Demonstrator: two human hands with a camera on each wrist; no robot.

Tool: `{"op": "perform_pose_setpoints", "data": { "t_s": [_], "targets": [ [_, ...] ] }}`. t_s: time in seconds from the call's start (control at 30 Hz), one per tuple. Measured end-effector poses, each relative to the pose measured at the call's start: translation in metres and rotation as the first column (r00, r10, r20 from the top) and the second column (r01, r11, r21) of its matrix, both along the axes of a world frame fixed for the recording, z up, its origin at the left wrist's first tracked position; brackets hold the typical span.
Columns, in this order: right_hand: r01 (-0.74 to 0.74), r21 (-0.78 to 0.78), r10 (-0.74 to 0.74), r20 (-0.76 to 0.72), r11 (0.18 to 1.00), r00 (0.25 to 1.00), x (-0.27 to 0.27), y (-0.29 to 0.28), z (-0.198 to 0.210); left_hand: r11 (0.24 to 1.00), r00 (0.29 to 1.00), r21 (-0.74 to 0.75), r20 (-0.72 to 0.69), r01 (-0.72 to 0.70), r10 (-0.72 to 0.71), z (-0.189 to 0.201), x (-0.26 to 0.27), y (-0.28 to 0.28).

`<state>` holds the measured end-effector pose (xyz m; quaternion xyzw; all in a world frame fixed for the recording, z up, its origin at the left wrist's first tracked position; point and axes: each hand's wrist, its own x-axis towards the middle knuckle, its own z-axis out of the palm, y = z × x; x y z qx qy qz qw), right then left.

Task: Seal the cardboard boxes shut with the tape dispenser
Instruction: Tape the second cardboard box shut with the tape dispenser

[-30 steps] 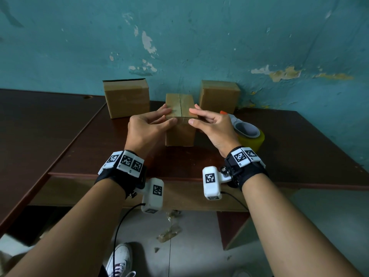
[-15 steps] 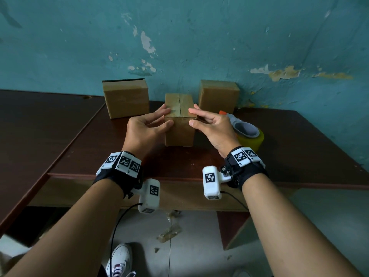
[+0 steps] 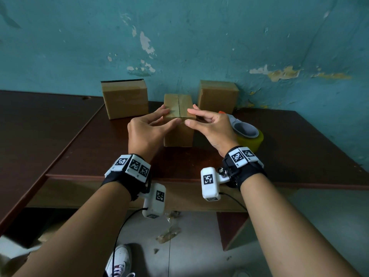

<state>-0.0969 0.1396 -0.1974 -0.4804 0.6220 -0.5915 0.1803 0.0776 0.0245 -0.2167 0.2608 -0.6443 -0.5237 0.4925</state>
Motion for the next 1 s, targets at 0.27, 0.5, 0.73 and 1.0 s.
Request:
{"op": "perform_pose_setpoints", "data": {
  "t_s": [0.27,0.5,0.73,1.0],
  "targets": [
    [0.034,-0.052,-0.033,0.008,0.998,0.999,0.005,-0.004,-0.002,0.968,0.977,-0.187,0.097,-0.168,0.188,0.001,-0.005,0.011],
    [0.030,-0.057,-0.032,-0.030,0.998,0.999,0.003,-0.006,-0.005,0.986,0.991,-0.130,0.068,-0.104,0.114,0.001,-0.003,0.008],
    [-0.036,-0.038,0.037,0.039,0.999,0.999,-0.002,-0.004,-0.006,0.999,0.998,0.012,-0.040,0.039,-0.038,-0.004,-0.001,-0.007],
    [-0.083,-0.042,0.087,0.101,0.996,0.991,-0.004,-0.004,-0.007,0.993,0.991,0.028,-0.068,0.115,-0.113,-0.005,0.003,-0.011]
  ]
}}
